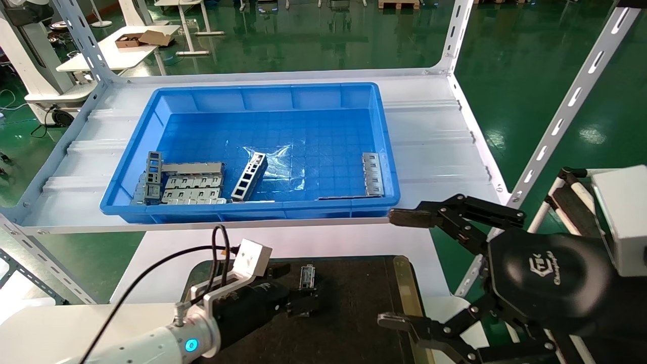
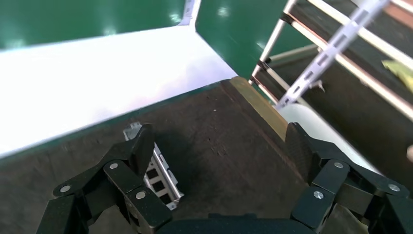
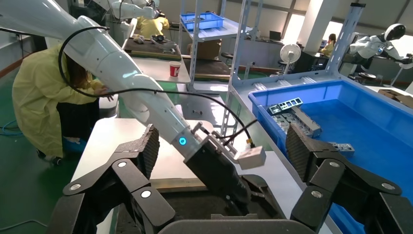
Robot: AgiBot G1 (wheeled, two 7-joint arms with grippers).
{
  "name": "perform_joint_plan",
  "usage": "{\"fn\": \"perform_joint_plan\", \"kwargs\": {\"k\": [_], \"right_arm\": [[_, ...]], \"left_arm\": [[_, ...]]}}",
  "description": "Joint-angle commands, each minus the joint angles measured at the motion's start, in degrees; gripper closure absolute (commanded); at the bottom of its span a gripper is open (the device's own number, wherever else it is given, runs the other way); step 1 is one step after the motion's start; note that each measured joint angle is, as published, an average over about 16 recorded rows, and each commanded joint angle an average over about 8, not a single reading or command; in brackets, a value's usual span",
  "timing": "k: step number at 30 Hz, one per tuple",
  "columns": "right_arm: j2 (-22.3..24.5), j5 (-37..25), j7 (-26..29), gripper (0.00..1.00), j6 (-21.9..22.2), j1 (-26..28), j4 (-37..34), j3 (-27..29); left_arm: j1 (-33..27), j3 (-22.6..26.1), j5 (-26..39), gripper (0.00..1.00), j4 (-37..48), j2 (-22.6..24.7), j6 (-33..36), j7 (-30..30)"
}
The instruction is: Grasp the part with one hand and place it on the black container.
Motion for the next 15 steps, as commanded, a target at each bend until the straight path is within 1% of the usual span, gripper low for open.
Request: {"fn": "perform_joint_plan", "kwargs": {"k": [1,9,15], "right_arm": [[0.0,0.0,0.0,0.0,0.0,0.0,0.0,0.0],[0.0,0.0,0.0,0.0,0.0,0.0,0.0,0.0],[0.0,0.0,0.0,0.0,0.0,0.0,0.0,0.0]], "left_arm": [[0.5,-1.9,1.8,0.0,-0.8,-1.9,3.3,1.1],[3.1,-11.1,0.8,0.0,-0.9,-8.3,19.1,8.5],[4.0,-15.9,-1.8,0.0,-0.7,-12.3,30.0,14.5]]}}
